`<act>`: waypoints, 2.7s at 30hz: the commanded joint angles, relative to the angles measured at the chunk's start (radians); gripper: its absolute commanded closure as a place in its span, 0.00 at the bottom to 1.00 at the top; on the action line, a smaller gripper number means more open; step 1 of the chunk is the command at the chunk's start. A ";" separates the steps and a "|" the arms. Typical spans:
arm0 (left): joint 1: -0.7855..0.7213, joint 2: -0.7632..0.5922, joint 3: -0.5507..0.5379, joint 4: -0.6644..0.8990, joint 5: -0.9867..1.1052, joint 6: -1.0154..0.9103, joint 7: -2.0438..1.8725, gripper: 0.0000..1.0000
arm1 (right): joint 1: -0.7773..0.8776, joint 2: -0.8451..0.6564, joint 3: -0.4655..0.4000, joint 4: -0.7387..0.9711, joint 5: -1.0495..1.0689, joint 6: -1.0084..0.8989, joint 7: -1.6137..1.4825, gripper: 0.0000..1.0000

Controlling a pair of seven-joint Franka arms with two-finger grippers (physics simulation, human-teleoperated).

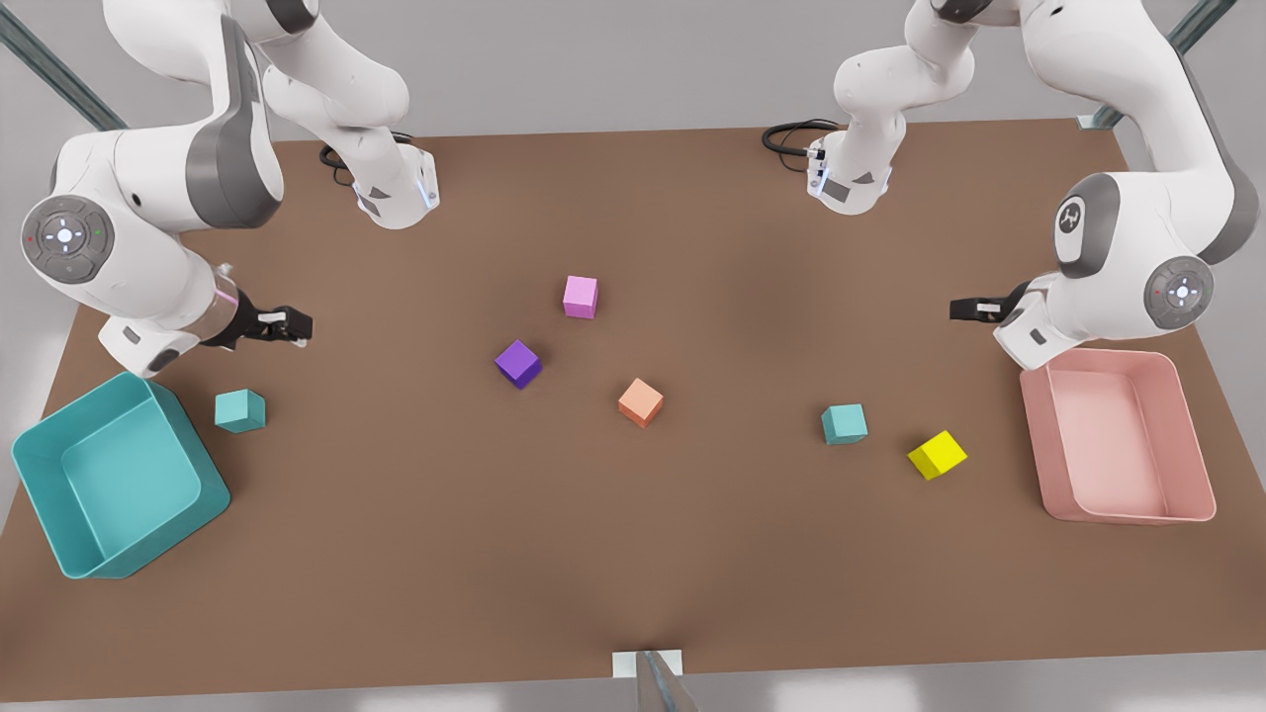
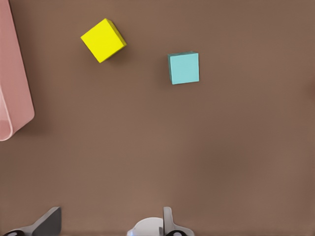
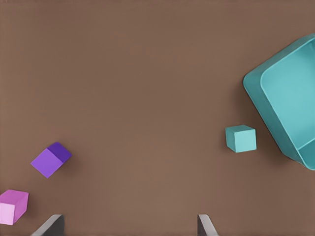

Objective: Stack the two blue cubes on top of each other

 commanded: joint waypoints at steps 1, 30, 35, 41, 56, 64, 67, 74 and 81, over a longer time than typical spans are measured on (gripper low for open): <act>-0.001 -0.001 -0.001 0.001 0.001 -0.002 -0.001 0.00 | 0.000 0.000 0.001 0.001 0.001 0.004 0.001 0.00; -0.007 0.030 0.001 -0.005 -0.001 -0.037 -0.047 0.00 | -0.460 0.233 -0.001 -0.585 -0.091 0.885 -0.599 0.00; -0.007 0.030 0.001 -0.005 -0.001 -0.042 -0.049 0.00 | -0.506 0.229 -0.001 -0.593 -0.091 0.880 -0.714 0.00; -0.007 0.032 0.001 -0.005 -0.001 -0.042 -0.049 0.00 | -0.520 0.242 -0.001 -0.625 -0.097 0.883 -0.732 0.00; -0.007 0.041 0.001 -0.005 -0.001 -0.042 -0.049 0.00 | -0.546 0.269 -0.006 -0.646 -0.095 0.892 -0.728 0.00; -0.007 0.044 0.001 -0.005 -0.001 -0.049 -0.049 0.00 | -0.547 0.298 -0.024 -0.645 -0.095 0.915 -0.728 0.00; -0.007 0.050 0.001 -0.005 -0.001 -0.049 -0.050 0.00 | -0.546 0.311 -0.035 -0.645 -0.095 0.934 -0.728 0.00; -0.024 0.050 -0.021 0.004 -0.021 0.095 -0.089 0.00 | -0.546 0.325 -0.042 -0.648 -0.112 0.957 -0.726 0.22; -0.239 0.055 0.185 -0.020 -0.038 0.136 -0.149 0.00 | -0.520 0.318 -0.041 -0.650 -0.114 0.944 -0.682 0.34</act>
